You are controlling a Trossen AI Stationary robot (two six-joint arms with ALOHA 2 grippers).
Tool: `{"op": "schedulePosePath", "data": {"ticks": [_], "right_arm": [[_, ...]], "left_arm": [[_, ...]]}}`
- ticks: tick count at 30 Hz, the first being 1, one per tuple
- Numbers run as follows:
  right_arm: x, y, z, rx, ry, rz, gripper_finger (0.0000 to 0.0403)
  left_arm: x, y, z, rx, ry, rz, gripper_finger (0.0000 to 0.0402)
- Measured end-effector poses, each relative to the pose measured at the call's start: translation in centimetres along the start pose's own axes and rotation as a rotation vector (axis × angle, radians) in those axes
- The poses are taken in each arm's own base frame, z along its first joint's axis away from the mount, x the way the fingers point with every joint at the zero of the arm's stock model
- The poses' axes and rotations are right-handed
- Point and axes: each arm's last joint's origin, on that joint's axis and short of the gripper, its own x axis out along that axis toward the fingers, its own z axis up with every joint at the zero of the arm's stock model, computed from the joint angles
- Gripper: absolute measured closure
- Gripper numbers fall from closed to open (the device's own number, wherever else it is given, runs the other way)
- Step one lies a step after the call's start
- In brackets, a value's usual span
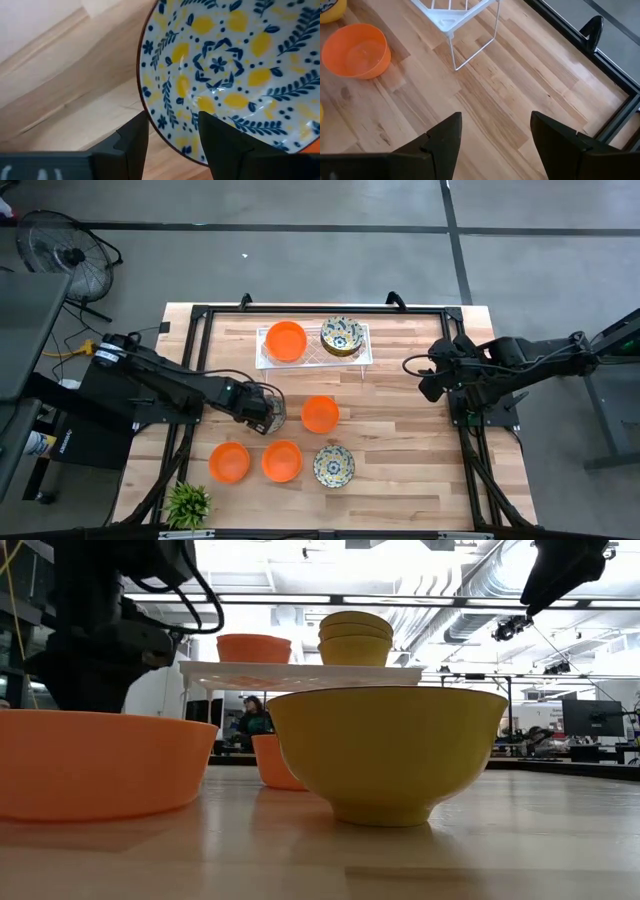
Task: Pick & Place Mini bowls
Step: Stack the white patterned bowl on the other white patterned bowls on the shelf
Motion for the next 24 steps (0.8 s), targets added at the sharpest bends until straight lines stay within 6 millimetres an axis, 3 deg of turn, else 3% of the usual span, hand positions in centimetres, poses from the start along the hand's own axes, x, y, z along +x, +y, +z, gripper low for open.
{"op": "schedulePosePath", "data": {"ticks": [11, 15, 22, 24], "right_arm": [[0.3, 0.3, 0.0, -0.007, 0.017, -0.003, 0.0178], [0.7, 0.8, 0.1, -0.015, 0.036, -0.005, 0.0178], [1.2, 1.3, 0.2, -0.031, 0.066, -0.010, 0.0178], [1.2, 1.3, 0.2, -0.031, 0.068, -0.008, 0.0178]], "left_arm": [[1.1, -0.7, 0.1, 0.027, 0.013, -0.001, 0.0243], [1.1, -0.7, 0.1, 0.026, 0.004, 0.001, 0.0281], [0.8, -1.0, 0.2, 0.057, -0.008, -0.026, 0.0385], [0.8, -1.0, 0.2, 0.066, -0.014, -0.025, 0.0391]]}}
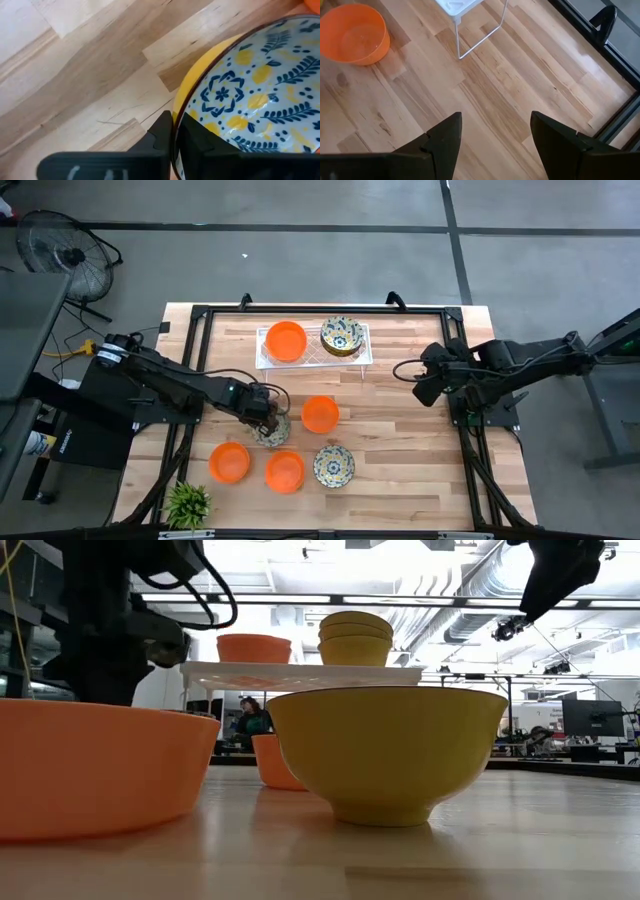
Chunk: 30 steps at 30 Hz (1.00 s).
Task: Pick & Place Mini bowls
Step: Stack the white patterned bowl on the other white patterned bowls on the shelf
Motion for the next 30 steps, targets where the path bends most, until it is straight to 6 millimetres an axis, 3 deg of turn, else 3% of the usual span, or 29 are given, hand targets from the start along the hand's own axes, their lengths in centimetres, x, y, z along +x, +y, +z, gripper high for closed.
{"op": "schedulePosePath", "data": {"ticks": [9, 17, 30], "right_arm": [[0.0, 0.0, 0.0, 0.004, 0.004, 0.003, 0.0178], [0.0, 0.0, 0.0, 0.004, 0.003, 0.004, 0.0178], [0.0, 0.0, 0.0, 0.003, 0.003, 0.003, 0.0178]], "left_arm": [[0.0, 0.1, 0.1, 0.012, -0.029, 0.010, 0.0396], [-1.5, 0.9, 0.2, 0.034, -0.129, -0.004, 0.0398], [-5.8, 0.4, 0.7, 0.162, -0.260, -0.323, 0.0398]]}}
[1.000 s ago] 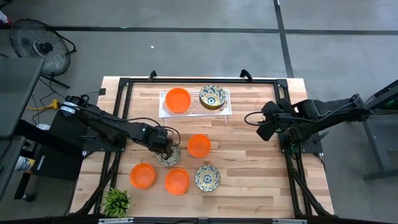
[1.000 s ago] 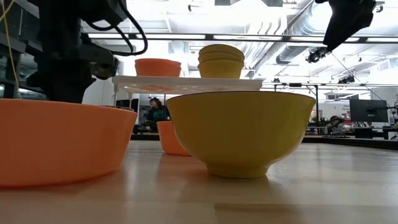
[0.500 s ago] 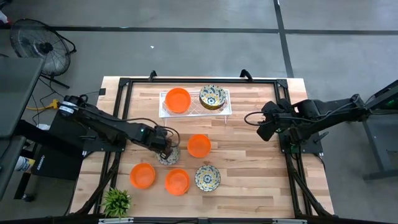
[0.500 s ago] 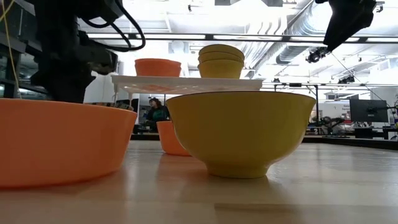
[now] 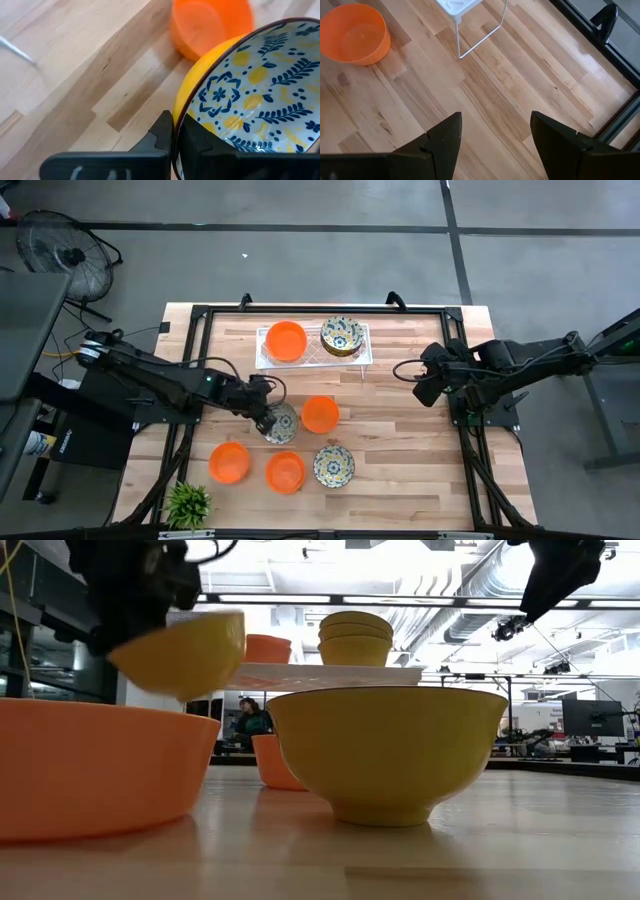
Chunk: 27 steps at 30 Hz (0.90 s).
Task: Pick & Place Mini bowls
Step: Stack the white patterned bowl on the other white patterned bowls on the shelf
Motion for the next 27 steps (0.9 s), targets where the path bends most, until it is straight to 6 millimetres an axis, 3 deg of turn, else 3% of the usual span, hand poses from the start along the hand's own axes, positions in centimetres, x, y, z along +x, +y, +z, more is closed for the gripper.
{"op": "schedulePosePath", "data": {"ticks": [13, 27], "right_arm": [[0.0, 0.0, 0.0, -0.005, -0.002, -0.002, 0.0178], [0.2, -0.3, 0.3, 0.012, 0.015, -0.003, 0.0178]], "left_arm": [[-5.1, -3.0, 4.2, 0.133, -0.075, -0.082, 0.0398], [-11.2, -3.6, 15.0, 0.315, -0.293, 0.000, 0.0398]]}}
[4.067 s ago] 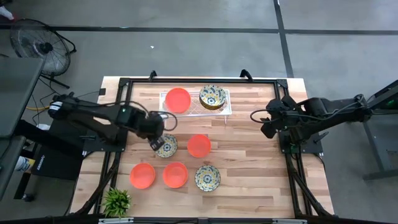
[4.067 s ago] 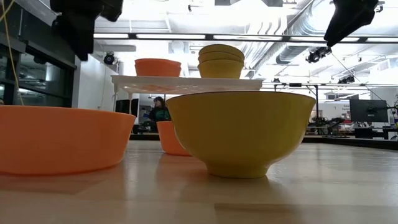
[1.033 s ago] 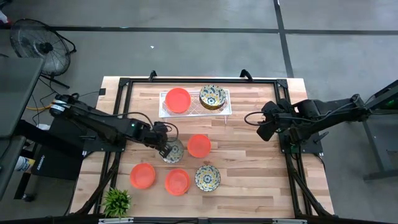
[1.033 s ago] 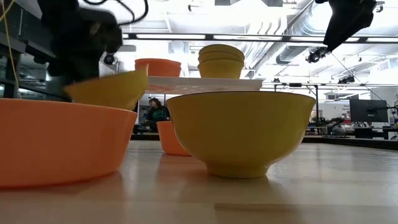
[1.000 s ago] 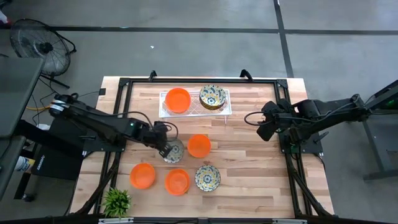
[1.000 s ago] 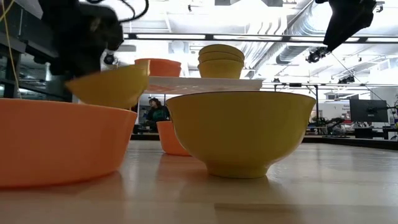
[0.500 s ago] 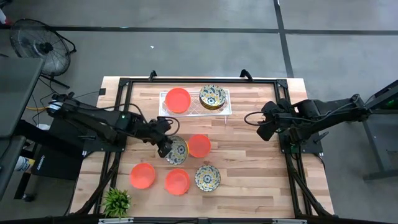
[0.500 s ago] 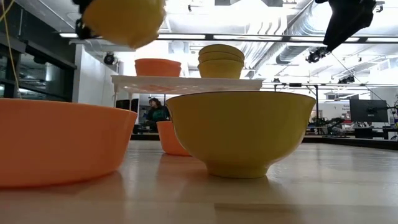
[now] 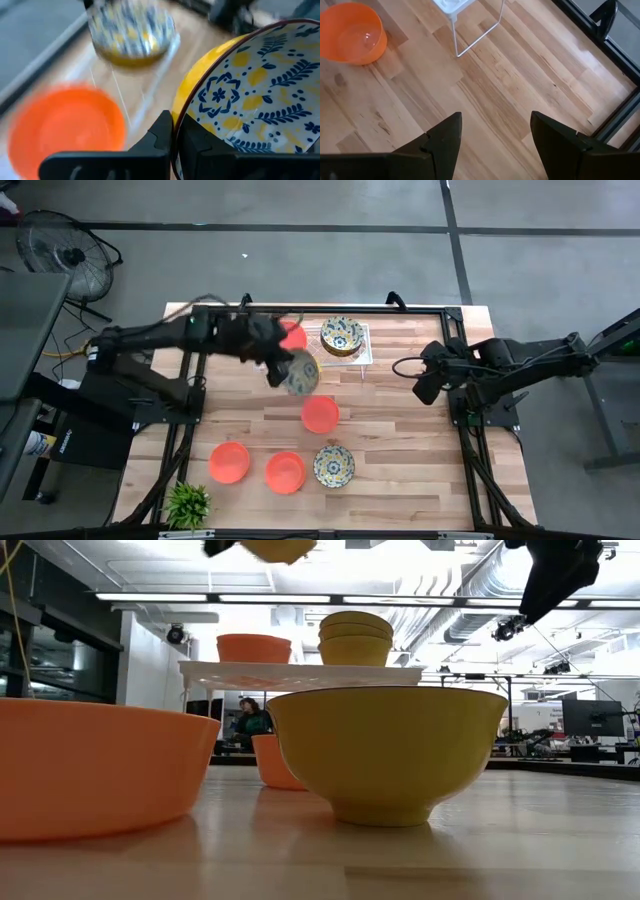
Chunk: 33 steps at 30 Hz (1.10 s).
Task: Pick & Place Mini bowls
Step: Stack the white patterned bowl on the other white patterned bowls on the shelf
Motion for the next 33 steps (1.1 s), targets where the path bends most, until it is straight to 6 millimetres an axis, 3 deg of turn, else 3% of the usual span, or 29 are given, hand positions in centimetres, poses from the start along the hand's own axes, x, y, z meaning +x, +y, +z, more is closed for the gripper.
{"op": "schedulePosePath", "data": {"ticks": [7, 13, 15, 18, 20, 23, 25, 33], "right_arm": [[0.0, 0.0, 0.0, 0.016, 0.004, 0.006, 0.0178], [-0.1, -0.1, -0.1, 0.046, 0.016, 0.003, 0.0178], [0.0, -0.2, -0.2, 0.062, 0.026, -0.011, 0.0178], [-0.1, -0.5, -0.5, 0.097, 0.043, -0.039, 0.0178], [-0.1, -0.7, -0.6, 0.101, 0.054, -0.062, 0.0178], [-0.1, -1.0, -0.8, 0.105, 0.066, -0.096, 0.0178], [-0.1, -1.0, -0.9, 0.111, 0.068, -0.108, 0.0178], [-0.1, -1.1, -0.9, 0.087, 0.064, -0.121, 0.0178]], "left_arm": [[0.3, 2.1, 5.3, 0.072, -0.039, 0.036, 0.0398], [2.3, 4.4, 8.1, 0.101, 0.040, 0.044, 0.0398], [3.1, 4.7, 9.6, 0.084, -0.014, 0.023, 0.0398], [4.1, 5.9, 9.6, 0.054, 0.083, 0.041, 0.0398], [4.7, 6.3, 10.7, 0.026, 0.018, 0.022, 0.0398], [5.8, 6.8, 10.5, -0.012, 0.074, 0.005, 0.0398], [6.4, 7.1, 11.2, -0.034, 0.020, -0.011, 0.0398], [7.0, 7.6, 10.9, -0.118, 0.072, -0.034, 0.0398]]}}
